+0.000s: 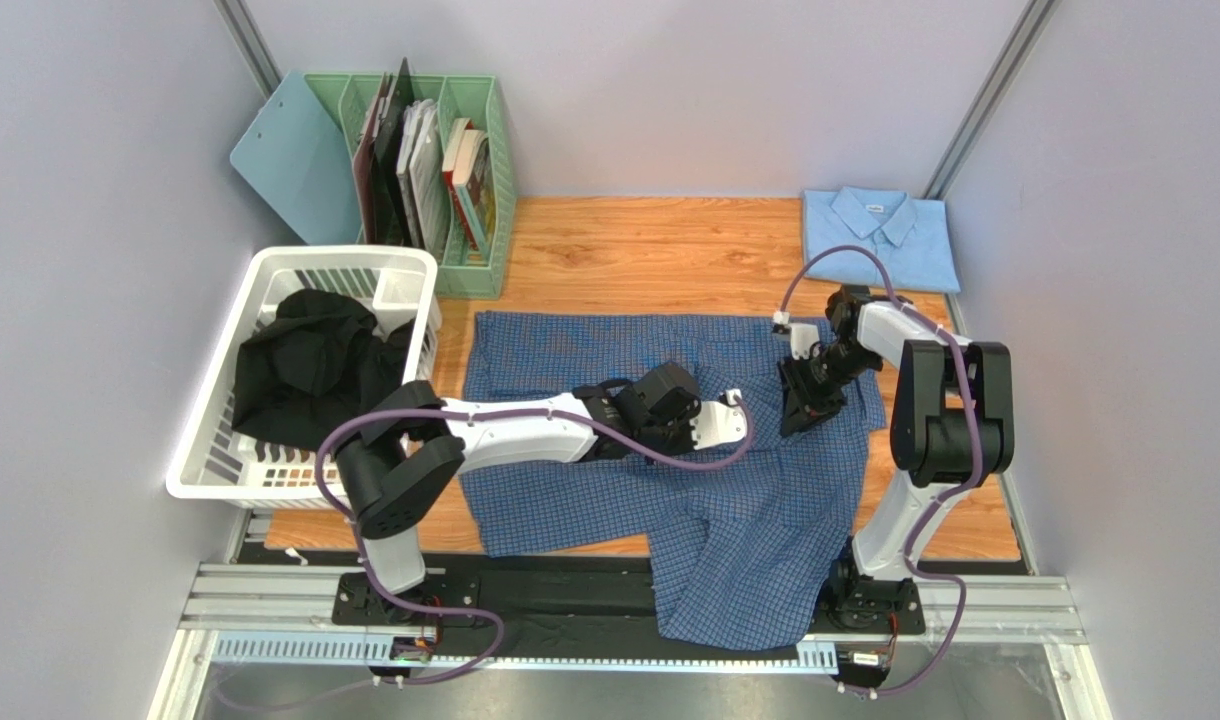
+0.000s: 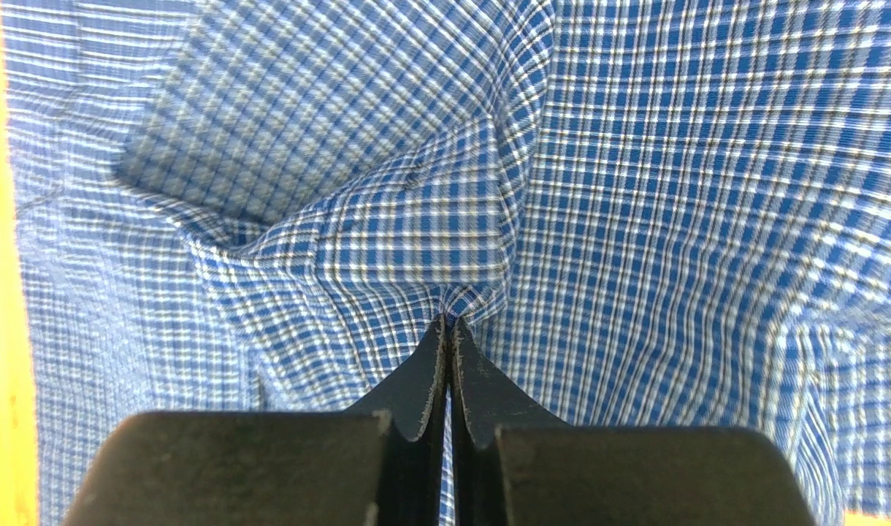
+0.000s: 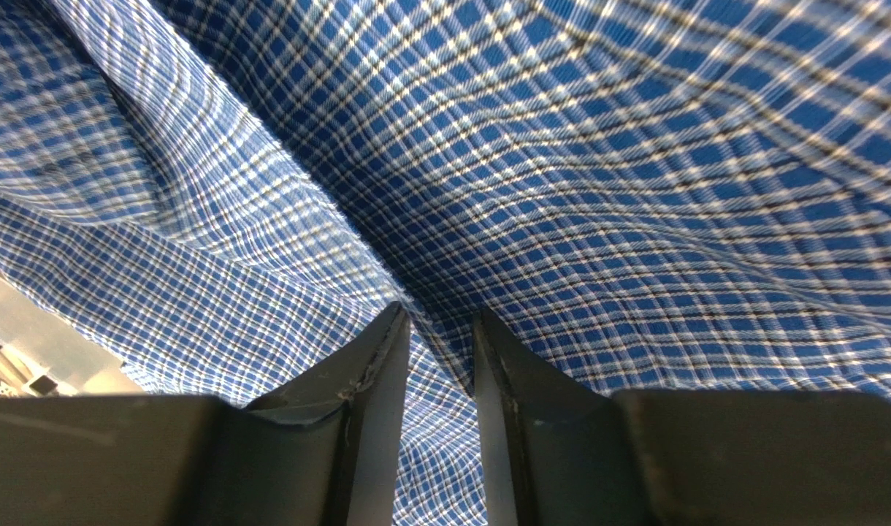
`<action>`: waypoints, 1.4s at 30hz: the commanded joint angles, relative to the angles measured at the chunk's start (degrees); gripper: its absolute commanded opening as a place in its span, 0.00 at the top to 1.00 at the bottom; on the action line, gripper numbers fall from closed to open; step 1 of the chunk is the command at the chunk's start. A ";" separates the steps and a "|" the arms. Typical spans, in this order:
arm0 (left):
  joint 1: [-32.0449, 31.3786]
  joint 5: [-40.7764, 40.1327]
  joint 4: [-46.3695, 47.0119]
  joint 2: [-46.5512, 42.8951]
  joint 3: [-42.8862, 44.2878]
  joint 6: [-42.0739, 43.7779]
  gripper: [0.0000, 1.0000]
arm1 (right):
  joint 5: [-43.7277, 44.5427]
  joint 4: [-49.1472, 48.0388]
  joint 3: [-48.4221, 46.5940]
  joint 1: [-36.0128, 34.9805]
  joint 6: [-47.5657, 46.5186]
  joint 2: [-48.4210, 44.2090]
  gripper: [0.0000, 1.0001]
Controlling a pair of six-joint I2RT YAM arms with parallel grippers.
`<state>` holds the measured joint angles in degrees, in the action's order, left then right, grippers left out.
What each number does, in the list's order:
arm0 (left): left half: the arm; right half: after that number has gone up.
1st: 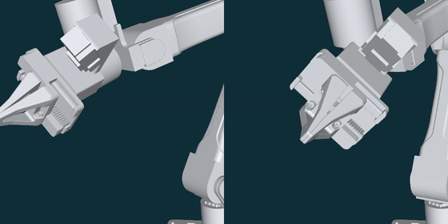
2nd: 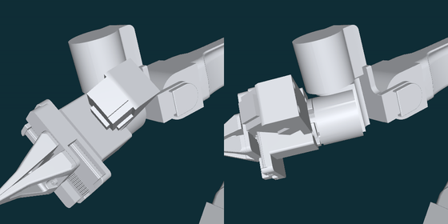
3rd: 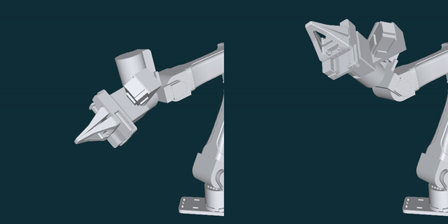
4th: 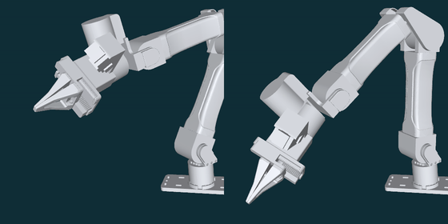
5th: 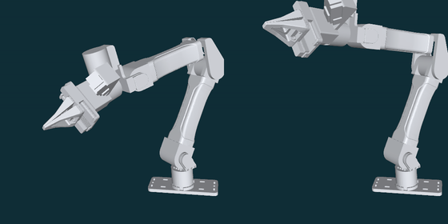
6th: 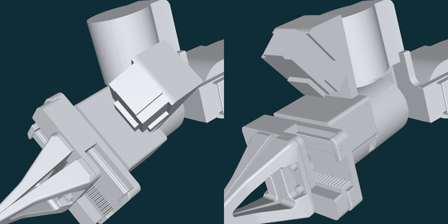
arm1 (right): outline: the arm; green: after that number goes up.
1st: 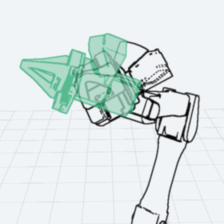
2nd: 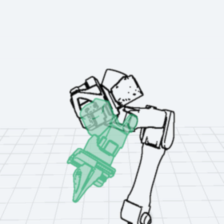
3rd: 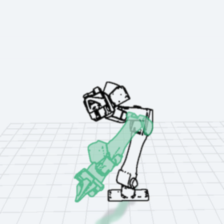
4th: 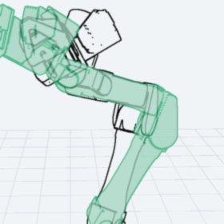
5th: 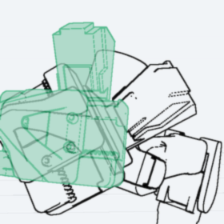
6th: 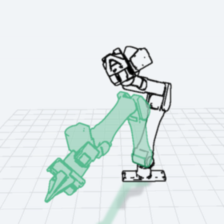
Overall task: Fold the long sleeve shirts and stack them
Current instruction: Fold the shirt
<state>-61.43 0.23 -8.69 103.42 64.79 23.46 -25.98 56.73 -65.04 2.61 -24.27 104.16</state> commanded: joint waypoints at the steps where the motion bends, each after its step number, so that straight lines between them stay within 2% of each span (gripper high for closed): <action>1: 0.87 4.07 -3.43 -6.82 0.77 -1.40 1.00 | -0.13 2.15 1.14 0.38 -2.80 -3.69 0.79; 2: 1.22 6.17 -4.31 -7.52 0.95 -1.66 1.00 | -0.21 2.42 1.31 0.46 -2.89 -4.22 0.85; 7: 1.75 10.14 -9.06 -10.43 1.56 -3.69 1.00 | 0.13 3.48 1.84 0.81 -3.24 -6.86 1.00; 12: 2.80 12.34 -10.56 -10.34 0.77 -3.25 1.00 | 1.37 2.42 1.32 2.04 -2.71 -5.81 1.00; 15: 5.70 13.22 -10.56 -10.60 0.95 -5.35 1.00 | 1.45 2.60 0.79 2.31 -2.53 -5.11 1.00; 19: 11.58 14.18 -10.38 -11.39 2.09 -7.90 1.00 | 1.10 2.95 0.79 2.31 -2.45 -4.40 1.00; 23: 20.79 18.39 -12.40 -9.38 5.68 -11.41 1.00 | 0.49 3.74 0.09 2.31 -2.53 -3.96 1.00; 25: 24.93 19.10 -13.19 -6.39 8.76 -13.26 1.00 | -0.12 4.44 -0.79 2.31 -2.71 -3.70 0.97; 27: 27.32 20.68 -13.72 -3.23 10.96 -14.67 1.00 | -1.35 5.40 -1.84 2.31 -2.80 -3.70 0.87; 28: 29.24 21.04 -14.07 -2.18 11.66 -15.63 1.00 | -1.70 5.84 -2.28 2.22 -2.89 -3.79 0.79; 31: 31.89 22.27 -15.74 2.48 14.39 -17.30 1.00 | -1.62 6.64 -3.60 2.31 -2.97 -3.96 0.67; 33: 33.03 22.53 -16.27 5.30 15.53 -18.10 1.00 | -0.66 7.08 -5.09 2.31 -3.15 -4.66 0.65; 38: 35.76 22.62 -16.63 6.89 15.10 -19.33 1.00 | 2.24 7.70 -8.79 2.66 -3.41 -5.37 0.51; 42: 36.55 22.53 -16.10 4.61 13.26 -18.89 1.00 | 3.56 7.08 -12.47 2.75 -2.63 -3.71 0.50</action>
<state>-25.63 21.12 -25.47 111.55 78.74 5.80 -24.38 63.81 -72.84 4.84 -26.85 100.40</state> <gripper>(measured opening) 0.006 0.500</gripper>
